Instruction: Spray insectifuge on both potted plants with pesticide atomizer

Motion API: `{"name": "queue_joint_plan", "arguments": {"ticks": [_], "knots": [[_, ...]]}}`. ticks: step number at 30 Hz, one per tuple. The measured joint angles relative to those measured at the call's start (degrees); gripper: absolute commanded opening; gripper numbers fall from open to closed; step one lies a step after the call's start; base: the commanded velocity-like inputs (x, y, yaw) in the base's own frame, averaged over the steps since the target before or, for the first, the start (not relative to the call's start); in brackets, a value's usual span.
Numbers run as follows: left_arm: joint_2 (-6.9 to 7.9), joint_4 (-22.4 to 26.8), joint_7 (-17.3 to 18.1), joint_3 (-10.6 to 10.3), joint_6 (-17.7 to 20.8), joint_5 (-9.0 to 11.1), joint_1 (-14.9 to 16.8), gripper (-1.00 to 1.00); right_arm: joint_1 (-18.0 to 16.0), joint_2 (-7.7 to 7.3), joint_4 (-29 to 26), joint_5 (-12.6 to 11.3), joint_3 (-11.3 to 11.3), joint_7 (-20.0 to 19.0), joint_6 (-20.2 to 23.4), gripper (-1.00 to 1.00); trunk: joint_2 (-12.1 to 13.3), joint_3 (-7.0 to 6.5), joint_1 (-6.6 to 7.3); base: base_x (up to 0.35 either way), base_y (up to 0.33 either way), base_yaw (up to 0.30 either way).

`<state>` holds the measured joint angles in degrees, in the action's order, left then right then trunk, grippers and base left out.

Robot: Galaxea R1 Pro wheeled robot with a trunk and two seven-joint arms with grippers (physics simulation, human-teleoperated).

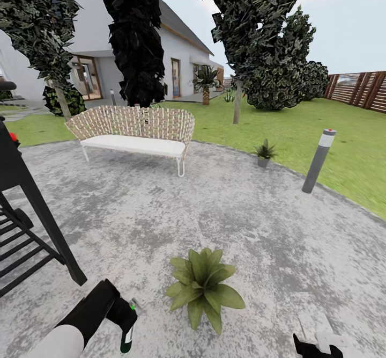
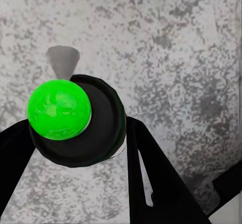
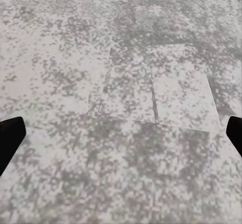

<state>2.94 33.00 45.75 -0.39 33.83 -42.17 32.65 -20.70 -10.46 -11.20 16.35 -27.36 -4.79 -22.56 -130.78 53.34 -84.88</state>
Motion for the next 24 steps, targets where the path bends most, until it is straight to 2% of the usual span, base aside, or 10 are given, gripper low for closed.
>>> {"name": "queue_joint_plan", "arguments": {"ticks": [4, 8, 14, 18, 21, 23, 24], "knots": [[-0.27, -0.01, 0.03, -0.02, 0.12, -0.15, 0.19, -1.00, 0.00, 0.00, 0.01, -0.01, 0.00, -0.01, 0.01, 1.00, 0.00, 0.00, 0.00, 0.000, 0.199, -0.035], [-0.18, -0.14, 0.04, -0.08, 0.12, -0.45, 0.06, -1.00, 0.01, 0.00, 0.00, -0.01, 0.00, -0.05, 0.01, 1.00, 0.00, 0.00, 0.00, 0.000, 0.248, -0.256], [-0.39, 0.00, 0.18, -0.17, 0.17, -0.58, 0.49, -1.00, 0.00, 0.00, -0.08, 0.00, 0.00, -0.04, 0.00, 1.00, 0.00, 0.00, 0.00, 0.000, 0.041, -0.146], [-0.56, -0.45, 0.74, -0.17, 0.30, -0.34, 3.84, -1.00, 0.00, -0.06, -0.13, -0.01, -0.01, -0.08, 0.00, 1.00, 0.00, 0.00, 0.00, 0.000, 0.003, -0.012], [-1.13, -0.56, 2.82, -0.25, 2.66, -0.49, 5.99, -1.00, 0.00, -0.08, -0.17, 0.00, 0.00, -0.09, 0.00, 1.00, 0.00, 0.00, 0.00, 0.000, 0.000, -0.001], [-1.35, -0.40, 3.37, -1.56, 3.40, -0.62, 6.46, -1.00, 0.00, -0.09, -0.17, 0.00, 0.00, -0.09, 0.00, 1.00, 0.00, 0.00, 0.00, 0.000, 0.000, 0.000], [-1.31, -0.57, 3.58, -3.62, 3.70, -0.45, 6.56, -1.00, 0.00, -0.09, -0.17, 0.00, 0.00, -0.09, 0.00, 1.00, 0.00, 0.00, 0.00, 0.000, 0.000, 0.000]]}}
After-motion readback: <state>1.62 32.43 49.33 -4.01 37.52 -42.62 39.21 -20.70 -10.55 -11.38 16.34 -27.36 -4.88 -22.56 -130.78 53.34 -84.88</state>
